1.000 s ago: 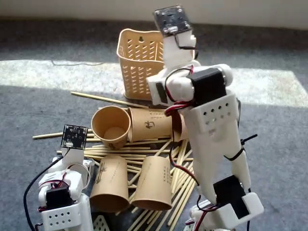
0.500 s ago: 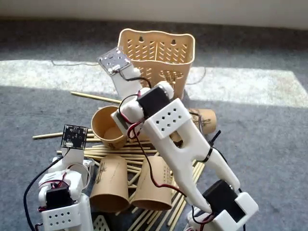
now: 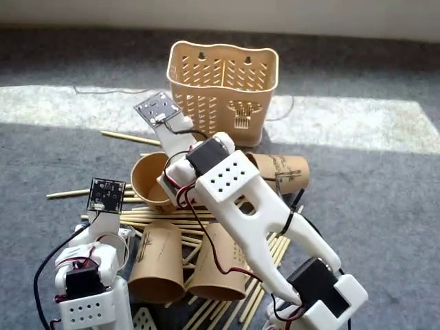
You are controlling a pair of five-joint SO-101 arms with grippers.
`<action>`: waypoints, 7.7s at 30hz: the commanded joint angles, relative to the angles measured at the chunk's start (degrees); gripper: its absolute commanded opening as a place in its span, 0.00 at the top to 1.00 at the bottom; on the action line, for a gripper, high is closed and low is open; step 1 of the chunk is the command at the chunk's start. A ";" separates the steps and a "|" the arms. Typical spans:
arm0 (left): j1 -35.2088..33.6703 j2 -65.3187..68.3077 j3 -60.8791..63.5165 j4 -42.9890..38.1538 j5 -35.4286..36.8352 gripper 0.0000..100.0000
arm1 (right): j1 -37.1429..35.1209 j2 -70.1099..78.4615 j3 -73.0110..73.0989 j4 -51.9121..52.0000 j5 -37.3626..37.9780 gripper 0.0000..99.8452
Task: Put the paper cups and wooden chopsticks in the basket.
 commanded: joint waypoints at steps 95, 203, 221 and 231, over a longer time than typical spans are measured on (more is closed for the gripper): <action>-0.66 -0.48 1.10 -0.88 -0.35 0.81 | 26.24 -20.09 -36.53 -2.33 -0.09 0.99; -0.66 -0.48 1.10 -0.88 -0.44 0.81 | 30.20 8.57 -40.75 -7.87 -2.90 0.76; -0.66 -0.48 1.10 -0.88 -0.44 0.81 | 30.11 0.57 -40.75 19.65 -2.81 0.76; -0.66 -0.48 1.10 -0.88 -0.44 0.81 | 25.54 -3.74 -34.33 25.36 1.76 0.76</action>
